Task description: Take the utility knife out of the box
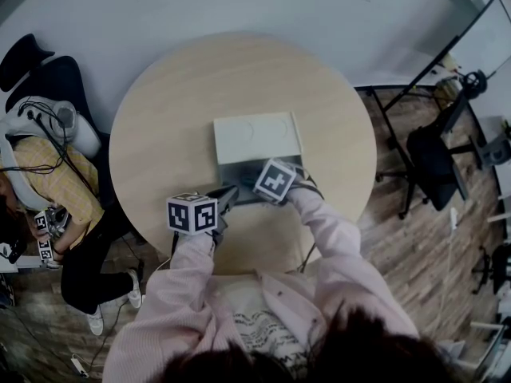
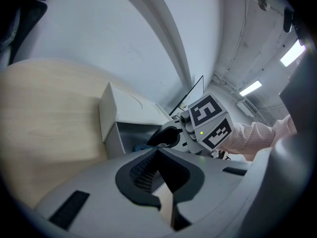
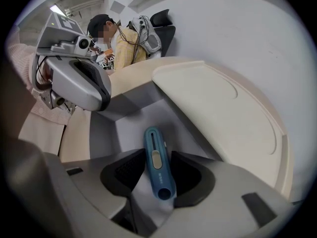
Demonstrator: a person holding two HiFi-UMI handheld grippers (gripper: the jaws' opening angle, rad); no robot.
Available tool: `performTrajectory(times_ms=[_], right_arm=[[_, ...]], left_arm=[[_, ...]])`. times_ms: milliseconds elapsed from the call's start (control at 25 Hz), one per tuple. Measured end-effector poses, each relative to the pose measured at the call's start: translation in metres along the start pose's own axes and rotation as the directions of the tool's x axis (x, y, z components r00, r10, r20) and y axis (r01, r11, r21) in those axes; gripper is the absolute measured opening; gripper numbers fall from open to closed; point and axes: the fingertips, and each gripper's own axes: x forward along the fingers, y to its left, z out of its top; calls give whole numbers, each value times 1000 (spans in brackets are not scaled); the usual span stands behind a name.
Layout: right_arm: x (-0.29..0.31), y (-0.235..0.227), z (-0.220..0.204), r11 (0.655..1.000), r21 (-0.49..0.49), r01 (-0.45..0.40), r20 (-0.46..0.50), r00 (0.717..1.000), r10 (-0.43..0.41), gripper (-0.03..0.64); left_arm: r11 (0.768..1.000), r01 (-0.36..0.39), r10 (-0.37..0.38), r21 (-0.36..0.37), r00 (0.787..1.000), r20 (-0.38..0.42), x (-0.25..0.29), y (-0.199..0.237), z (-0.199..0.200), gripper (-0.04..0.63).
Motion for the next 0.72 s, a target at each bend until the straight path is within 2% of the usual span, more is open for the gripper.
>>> performTrajectory(times_ms=[400,720], right_arm=[[3,2,-3,1000,-24,8,-34,999,-9,184],[7,10,-2,997,-74,-13,-47,999,10,141]], left_arm=[[1000,0,0,-10,1000,-3,4,3,0,9],[1000,6,-6,-14,1000,7,6,3,2,10]])
